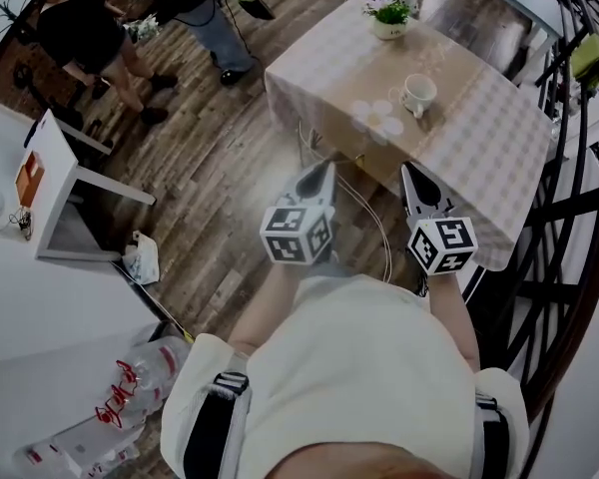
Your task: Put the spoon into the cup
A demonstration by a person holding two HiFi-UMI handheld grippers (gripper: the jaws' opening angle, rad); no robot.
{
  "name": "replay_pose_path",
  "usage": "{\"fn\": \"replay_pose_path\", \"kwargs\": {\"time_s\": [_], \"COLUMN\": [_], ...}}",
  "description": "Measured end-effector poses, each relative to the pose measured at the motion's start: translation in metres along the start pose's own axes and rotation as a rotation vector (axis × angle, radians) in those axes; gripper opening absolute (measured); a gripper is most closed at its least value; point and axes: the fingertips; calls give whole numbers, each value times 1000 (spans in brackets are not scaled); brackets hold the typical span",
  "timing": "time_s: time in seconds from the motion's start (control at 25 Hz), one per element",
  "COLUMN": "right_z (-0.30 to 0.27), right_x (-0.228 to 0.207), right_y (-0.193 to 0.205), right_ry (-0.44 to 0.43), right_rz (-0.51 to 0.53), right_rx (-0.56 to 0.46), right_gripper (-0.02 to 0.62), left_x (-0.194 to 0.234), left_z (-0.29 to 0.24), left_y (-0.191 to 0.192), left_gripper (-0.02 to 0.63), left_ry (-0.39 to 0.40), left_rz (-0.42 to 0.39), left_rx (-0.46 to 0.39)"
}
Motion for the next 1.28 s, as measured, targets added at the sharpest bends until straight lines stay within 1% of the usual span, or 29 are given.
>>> {"fn": "replay_pose_path", "kwargs": {"time_s": [0.16, 0.36, 0.68, 1.04, 1.28], "right_z": [-22, -48, -76, -96, -113], "right_x": [2, 3, -3, -23, -48], "right_y": [-13, -16, -22, -19, -26], "right_ry": [11, 20, 70, 109, 106], "right_rz": [-2, -8, -45, -79, -86], "right_rx": [-9, -2, -2, 23, 19], "right_gripper": [1, 1, 0, 0, 1], "left_x": [18, 39, 65, 75, 77], "left_z": [-10, -27, -50, -80, -107], "left_y": [-16, -25, -43, -54, -68], "left_gripper": [5, 5, 5, 5, 5], "left_ry": [15, 32, 68, 95, 92], "left_rz": [-10, -8, -30, -44, -55], "left_rx": [5, 21, 52, 89, 91]}}
Point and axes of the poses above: the fingertips, and each gripper's own axes: z backward along the fingers, x to its left, y out of its underside, and after that the axes turned 13 degrees about x, right-handed
